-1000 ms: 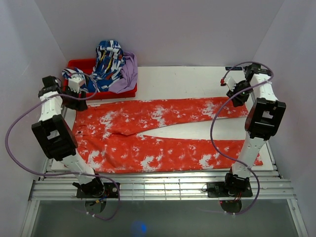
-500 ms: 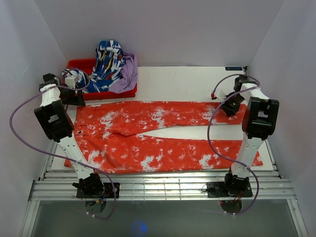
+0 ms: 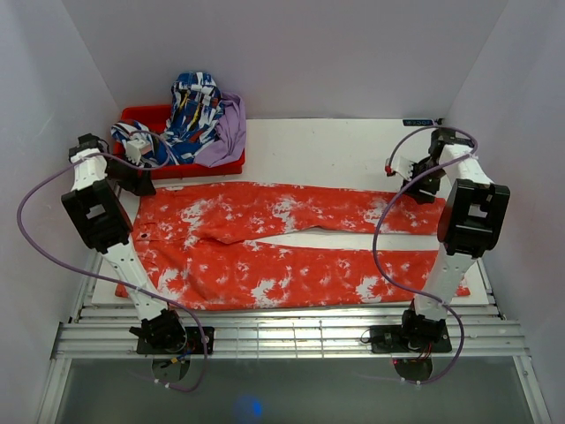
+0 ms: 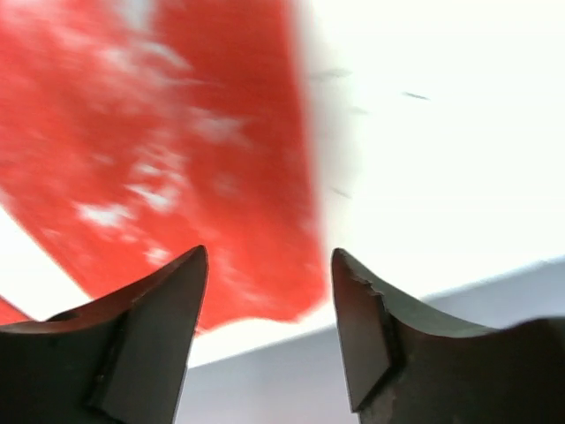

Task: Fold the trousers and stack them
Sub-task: Fold the trousers

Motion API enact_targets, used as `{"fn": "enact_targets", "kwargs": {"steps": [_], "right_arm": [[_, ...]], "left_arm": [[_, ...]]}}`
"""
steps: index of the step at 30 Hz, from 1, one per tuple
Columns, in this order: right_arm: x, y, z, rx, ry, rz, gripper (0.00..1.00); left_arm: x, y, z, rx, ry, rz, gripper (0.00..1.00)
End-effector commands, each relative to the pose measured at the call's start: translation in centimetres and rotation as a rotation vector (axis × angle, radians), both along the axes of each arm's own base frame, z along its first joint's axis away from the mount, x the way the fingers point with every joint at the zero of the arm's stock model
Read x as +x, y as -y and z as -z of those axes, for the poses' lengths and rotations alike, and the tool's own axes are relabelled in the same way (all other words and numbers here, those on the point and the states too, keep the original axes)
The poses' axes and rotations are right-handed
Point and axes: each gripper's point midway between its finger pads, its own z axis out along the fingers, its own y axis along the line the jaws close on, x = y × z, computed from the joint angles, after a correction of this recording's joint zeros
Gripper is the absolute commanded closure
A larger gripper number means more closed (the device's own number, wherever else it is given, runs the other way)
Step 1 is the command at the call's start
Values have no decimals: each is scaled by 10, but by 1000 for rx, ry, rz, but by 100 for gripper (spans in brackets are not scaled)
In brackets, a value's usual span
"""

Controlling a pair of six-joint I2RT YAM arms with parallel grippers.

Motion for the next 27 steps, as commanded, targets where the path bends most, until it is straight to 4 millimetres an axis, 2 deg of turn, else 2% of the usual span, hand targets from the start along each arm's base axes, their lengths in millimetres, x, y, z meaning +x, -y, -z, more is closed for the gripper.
{"fn": "enact_targets", "kwargs": {"steps": [1, 3, 4, 5, 9, 10, 12, 13, 18, 21, 24, 27], "right_arm": [[24, 7, -26, 3, 65, -26, 33], [37, 11, -35, 1, 99, -35, 29], [39, 14, -30, 3, 86, -50, 21], [41, 14, -30, 7, 86, -62, 18], [54, 15, -23, 7, 86, -122, 15], [55, 16, -15, 16, 72, -132, 15], [64, 14, -18, 34, 87, -167, 15], [64, 12, -8, 48, 64, -175, 15], [69, 7, 1, 89, 29, -222, 17], [71, 13, 12, 62, 18, -238, 20], [56, 15, 27, 56, -62, -244, 28], [47, 14, 30, 56, -98, -256, 28]], "left_arm": [[-5, 18, -2, -55, 54, 128, 20], [-4, 17, 0, -40, 75, 166, 21], [-4, 16, 3, -35, 76, 178, 21], [-4, 14, 5, -16, 84, 197, 22], [-2, 7, 16, 21, 80, 225, 26], [-2, 7, 19, 25, 77, 235, 28], [-7, 6, 29, 30, 56, 259, 31], [-9, 6, 31, 30, 51, 263, 33], [-21, 10, 42, 22, 16, 282, 38], [-25, 13, 45, 14, 10, 287, 40], [-27, 15, 47, 5, 4, 288, 43], [-25, 10, 42, 6, 24, 279, 43]]}}
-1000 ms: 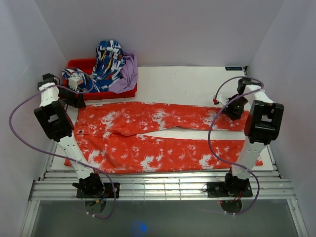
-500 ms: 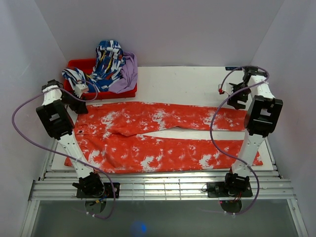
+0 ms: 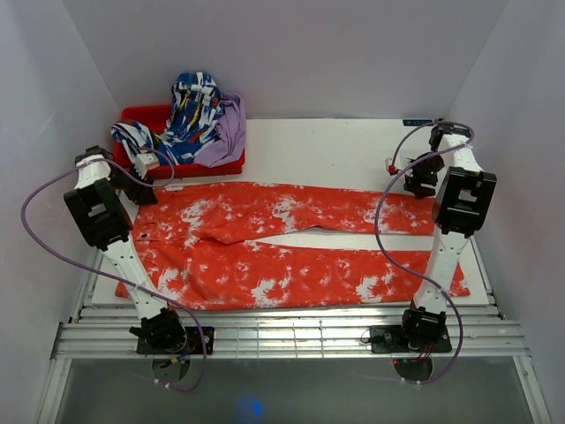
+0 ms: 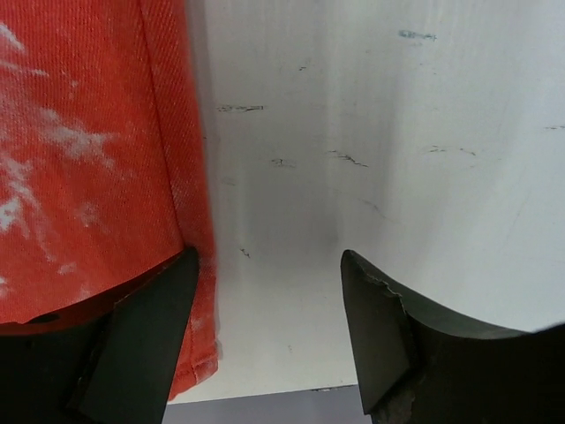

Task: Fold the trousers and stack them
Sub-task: Fold the trousers

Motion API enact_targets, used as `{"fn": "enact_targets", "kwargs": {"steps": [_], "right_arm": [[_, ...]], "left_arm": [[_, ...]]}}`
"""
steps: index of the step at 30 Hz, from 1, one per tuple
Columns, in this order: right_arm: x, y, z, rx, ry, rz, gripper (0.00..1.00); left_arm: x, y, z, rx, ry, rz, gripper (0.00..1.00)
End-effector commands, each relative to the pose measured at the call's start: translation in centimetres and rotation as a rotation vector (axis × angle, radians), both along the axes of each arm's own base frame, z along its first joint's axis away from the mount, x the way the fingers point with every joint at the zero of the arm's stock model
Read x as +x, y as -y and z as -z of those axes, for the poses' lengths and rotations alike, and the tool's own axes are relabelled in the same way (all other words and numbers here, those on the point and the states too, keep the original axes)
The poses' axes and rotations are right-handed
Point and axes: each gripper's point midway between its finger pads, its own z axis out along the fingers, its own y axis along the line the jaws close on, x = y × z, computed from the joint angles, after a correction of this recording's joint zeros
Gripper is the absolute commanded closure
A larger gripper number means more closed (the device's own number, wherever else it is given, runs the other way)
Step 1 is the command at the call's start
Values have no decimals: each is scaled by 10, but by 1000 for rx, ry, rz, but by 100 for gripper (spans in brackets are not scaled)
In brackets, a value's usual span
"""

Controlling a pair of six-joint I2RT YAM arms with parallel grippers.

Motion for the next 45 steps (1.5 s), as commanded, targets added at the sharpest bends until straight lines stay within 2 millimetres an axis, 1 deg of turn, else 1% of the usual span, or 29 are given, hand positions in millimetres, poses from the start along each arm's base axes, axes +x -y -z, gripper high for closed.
{"fn": "enact_targets", "kwargs": {"steps": [1, 3, 4, 5, 8, 9, 11, 13, 14, 19, 20, 23, 25, 27, 28, 29, 30, 32, 33, 35, 36, 38, 39, 41, 42, 43, 45], "right_arm": [[-16, 1, -5, -4, -58, -36, 28], [-18, 1, -11, 5, -46, -59, 27], [-18, 1, -19, 5, -31, -64, 27], [-22, 0, -23, 5, -35, -82, 26], [-17, -2, -40, 11, 6, -92, 22], [-11, -1, -51, 14, 35, -89, 21], [-9, -1, -61, 28, 50, -88, 20], [-7, 4, -68, 20, 64, -83, 20], [-9, 8, -69, 10, 58, -85, 20], [-20, 21, -62, -10, 20, -76, 21], [-26, 23, -55, -15, -5, -76, 21], [-36, 22, -39, -15, -53, -74, 21], [-36, 22, -32, -13, -59, -74, 22], [-41, 22, -17, -21, -93, -72, 23], [-41, 26, -13, -37, -98, -68, 25], [-43, 27, -8, -43, -110, -66, 27], [-45, 28, -1, -45, -130, -64, 33], [-45, 29, 4, -49, -138, -54, 40], [-45, 29, 7, -46, -144, -53, 48], [-44, 28, 8, -41, -140, -51, 60], [-44, 28, 8, -44, -135, -51, 74], [-42, 29, 7, -52, -127, -54, 88], [-40, 30, 7, -56, -121, -49, 92], [-35, 30, 1, -59, -104, -41, 92], [-33, 30, -1, -58, -97, -36, 92], [-30, 30, -6, -55, -85, -21, 92], [-27, 32, -12, -59, -68, -15, 92]], "left_arm": [[-11, 0, -4, -5, -15, 10, 43], [-11, -3, -8, 9, 1, 21, 42], [-11, -3, -9, 15, 6, 28, 41], [-11, -4, -12, 28, 15, 36, 39], [-5, -7, -20, 39, 46, 41, 35], [-4, -7, -22, 36, 52, 40, 34], [-2, -7, -25, 44, 65, 43, 33], [0, -9, -29, 54, 77, 43, 32], [0, -9, -30, 58, 85, 44, 32], [5, -15, -41, 83, 125, 40, 32], [6, -15, -41, 84, 126, 40, 32], [7, -19, -39, 101, 129, 47, 32], [10, -22, -42, 109, 139, 48, 32], [12, -27, -46, 130, 163, 61, 32], [13, -30, -48, 136, 174, 64, 32], [15, -31, -49, 138, 179, 66, 32], [15, -31, -49, 148, 185, 79, 32], [14, -32, -46, 153, 182, 91, 32], [14, -32, -46, 159, 185, 99, 32], [14, -32, -45, 156, 183, 100, 31], [13, -30, -45, 150, 181, 101, 31], [5, -24, -38, 140, 155, 130, 38], [3, -22, -37, 142, 147, 135, 40], [-2, -18, -36, 132, 137, 140, 45], [-2, -16, -38, 126, 142, 139, 45], [-3, -15, -42, 123, 148, 138, 46], [0, -13, -50, 118, 170, 136, 43]]}}
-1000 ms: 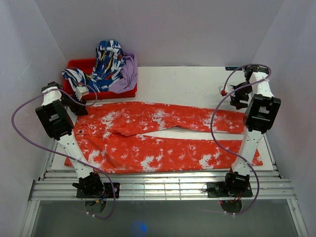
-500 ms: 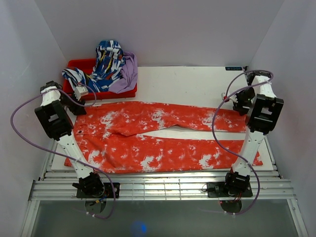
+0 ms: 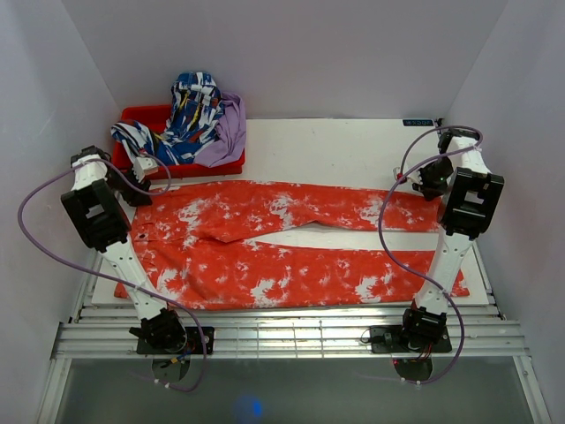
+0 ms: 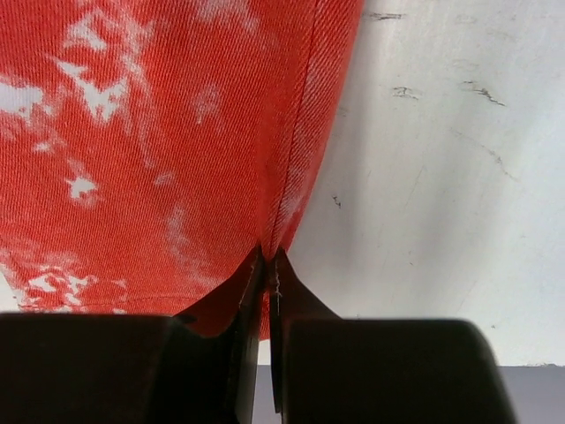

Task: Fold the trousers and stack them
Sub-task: Fold the trousers

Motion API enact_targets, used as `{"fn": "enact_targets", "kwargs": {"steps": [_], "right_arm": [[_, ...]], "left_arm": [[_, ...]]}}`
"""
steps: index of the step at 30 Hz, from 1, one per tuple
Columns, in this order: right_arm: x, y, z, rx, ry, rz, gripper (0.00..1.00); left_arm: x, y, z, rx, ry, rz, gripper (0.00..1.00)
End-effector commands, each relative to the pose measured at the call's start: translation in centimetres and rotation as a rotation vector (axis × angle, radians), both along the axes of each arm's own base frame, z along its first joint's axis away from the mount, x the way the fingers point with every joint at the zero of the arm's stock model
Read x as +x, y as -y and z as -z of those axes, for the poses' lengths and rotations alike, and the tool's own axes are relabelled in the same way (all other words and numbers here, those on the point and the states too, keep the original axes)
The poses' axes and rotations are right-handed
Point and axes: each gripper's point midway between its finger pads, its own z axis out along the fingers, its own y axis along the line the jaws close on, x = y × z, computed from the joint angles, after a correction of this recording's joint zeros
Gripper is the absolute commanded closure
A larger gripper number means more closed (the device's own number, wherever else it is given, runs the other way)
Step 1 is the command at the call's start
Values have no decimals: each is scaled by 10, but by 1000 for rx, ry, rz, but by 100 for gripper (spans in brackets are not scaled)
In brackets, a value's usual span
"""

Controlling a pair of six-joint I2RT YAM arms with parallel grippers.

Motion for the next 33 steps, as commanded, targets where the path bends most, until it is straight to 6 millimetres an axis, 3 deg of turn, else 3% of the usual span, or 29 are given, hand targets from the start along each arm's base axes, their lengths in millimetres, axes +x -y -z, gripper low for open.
{"fn": "enact_targets", "kwargs": {"steps": [1, 4, 6, 10, 19, 22, 24, 26, 27, 28, 33], "right_arm": [[11, 4, -18, -15, 49, 16, 92], [14, 3, -25, -5, 76, 13, 92], [15, 1, -28, 0, 89, 10, 92], [15, -1, -27, 8, 93, 8, 92], [15, -1, -28, 0, 100, 14, 92], [17, 1, -31, -3, 114, 20, 92], [21, 2, -40, -7, 138, 25, 92], [29, 4, -50, 2, 179, 54, 92], [31, 3, -59, 8, 202, 61, 92], [33, 2, -64, 20, 218, 66, 92], [41, 10, -95, 27, 325, 135, 92]], "left_arm": [[5, 2, -49, 27, 110, 27, 43], [11, 0, -58, 37, 135, 29, 30], [16, -3, -61, 56, 145, 29, 28], [22, -3, -56, 71, 141, 42, 28], [28, 13, -23, 92, 69, 90, 30], [25, 16, -13, 103, 37, 96, 45], [28, 15, -18, 99, 36, 72, 63], [29, 14, -24, 88, 29, 35, 73], [30, 14, -29, 83, 36, 26, 88], [29, 14, -32, 78, 35, 19, 96], [29, 11, -74, 38, 112, -51, 100]]}}
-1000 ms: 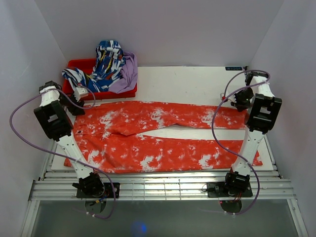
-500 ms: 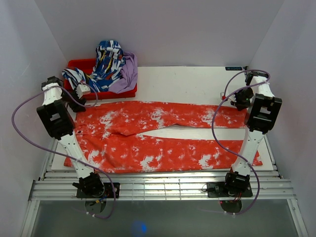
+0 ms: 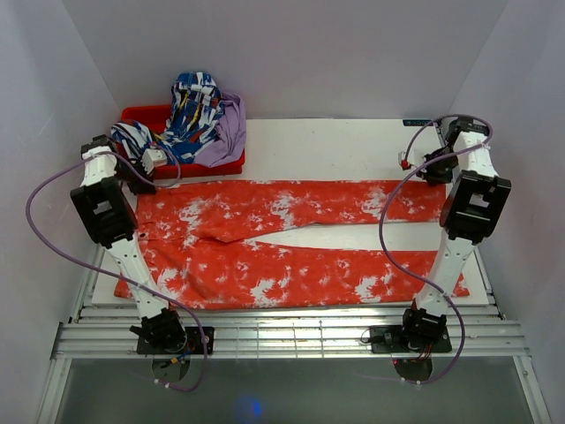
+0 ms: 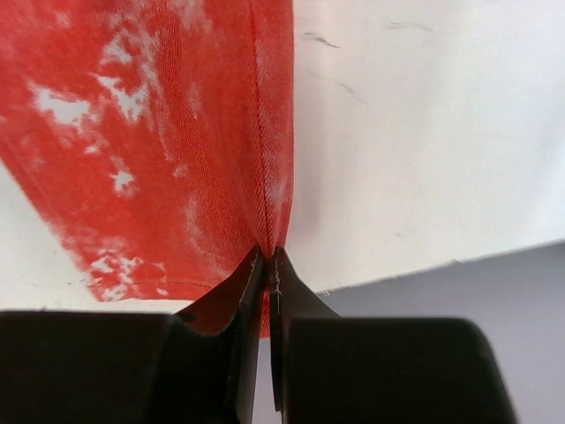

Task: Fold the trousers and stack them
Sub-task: Fold the trousers

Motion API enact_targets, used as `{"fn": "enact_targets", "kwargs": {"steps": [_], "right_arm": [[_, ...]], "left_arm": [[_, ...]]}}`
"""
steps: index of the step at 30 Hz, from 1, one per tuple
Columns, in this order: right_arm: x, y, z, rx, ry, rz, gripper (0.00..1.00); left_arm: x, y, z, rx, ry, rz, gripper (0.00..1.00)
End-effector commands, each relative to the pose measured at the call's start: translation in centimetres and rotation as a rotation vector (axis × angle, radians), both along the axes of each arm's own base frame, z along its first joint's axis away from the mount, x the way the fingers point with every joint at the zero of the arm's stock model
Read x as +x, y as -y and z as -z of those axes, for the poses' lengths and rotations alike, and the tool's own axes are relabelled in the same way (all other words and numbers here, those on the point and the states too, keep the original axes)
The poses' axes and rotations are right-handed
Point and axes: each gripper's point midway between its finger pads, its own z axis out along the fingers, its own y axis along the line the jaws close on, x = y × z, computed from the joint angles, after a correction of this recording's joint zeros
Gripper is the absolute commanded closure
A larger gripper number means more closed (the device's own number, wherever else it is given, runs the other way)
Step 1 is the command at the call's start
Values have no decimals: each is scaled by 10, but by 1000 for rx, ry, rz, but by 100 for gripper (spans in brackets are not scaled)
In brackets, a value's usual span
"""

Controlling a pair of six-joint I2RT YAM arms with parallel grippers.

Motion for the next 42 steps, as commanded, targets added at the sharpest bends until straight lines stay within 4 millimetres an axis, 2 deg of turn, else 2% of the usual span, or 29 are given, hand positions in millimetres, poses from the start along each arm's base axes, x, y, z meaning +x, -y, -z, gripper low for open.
{"fn": "enact_targets", "kwargs": {"steps": [1, 2, 3, 4, 5, 6, 7, 8, 10, 12, 15, 20, 22, 25, 26, 27, 28, 29, 30, 31, 32, 33, 34, 35, 37, 39, 40, 41, 42], "right_arm": [[17, 9, -62, 11, 186, 69, 92], [19, 15, -68, 11, 211, 86, 92], [19, 17, -80, 16, 242, 97, 92], [19, 15, -85, 39, 259, 101, 92], [18, 17, -89, 44, 272, 108, 92], [16, 22, -100, 42, 301, 116, 92], [14, 21, -99, 55, 303, 122, 92], [11, 23, -106, 51, 323, 127, 92], [7, 24, -102, 51, 321, 123, 92], [6, 27, -105, 48, 335, 131, 92], [15, 35, -112, 61, 378, 164, 92], [35, 46, -117, 68, 426, 223, 92], [43, 48, -126, 73, 459, 234, 92], [44, 48, -132, 78, 473, 237, 92], [40, 46, -139, 76, 484, 236, 92], [36, 45, -137, 79, 474, 236, 92], [32, 44, -141, 82, 480, 232, 92], [25, 44, -155, 77, 506, 230, 92], [21, 44, -160, 72, 516, 215, 92], [12, 41, -156, 77, 504, 211, 92], [4, 41, -171, 65, 535, 207, 92], [-3, 41, -174, 60, 537, 205, 92], [-11, 39, -170, 58, 527, 196, 92], [-22, 39, -187, 46, 564, 194, 92], [-34, 36, -195, 44, 584, 171, 92], [-55, 33, -200, 32, 595, 164, 92], [-67, 29, -210, 18, 613, 154, 92], [-78, 29, -199, 12, 593, 143, 92], [-85, 28, -196, 7, 590, 139, 92]], "left_arm": [[14, -11, -70, -13, 171, -70, 100], [12, -16, -76, -16, 188, -88, 100], [11, -16, -93, -9, 233, -90, 100], [17, -21, -101, 10, 284, -103, 100], [10, -22, -93, 6, 276, -122, 100], [10, -24, -98, 17, 305, -133, 100], [18, -28, -120, 48, 396, -143, 100], [12, -26, -111, 43, 389, -151, 100], [13, -24, -126, 54, 457, -138, 100], [15, -22, -130, 36, 476, -154, 100], [28, -25, -150, 10, 532, -207, 100], [60, -44, -187, 8, 687, -308, 100], [71, -50, -204, -4, 736, -345, 100], [77, -54, -211, 2, 757, -355, 100], [76, -55, -211, 5, 760, -353, 100], [74, -51, -218, 7, 778, -328, 100], [70, -49, -214, 7, 774, -318, 100], [67, -46, -214, 7, 779, -306, 100], [63, -42, -226, 8, 807, -289, 100], [59, -41, -227, 15, 816, -276, 100], [54, -37, -220, 10, 804, -273, 100], [50, -34, -229, 11, 830, -260, 100], [46, -36, -230, 18, 838, -253, 100], [41, -35, -222, 12, 826, -256, 100], [33, -41, -229, 15, 855, -261, 100], [27, -43, -221, 2, 839, -267, 100], [22, -47, -219, 3, 838, -273, 100], [18, -48, -221, 3, 841, -277, 100], [13, -49, -213, 1, 830, -276, 100]]}}
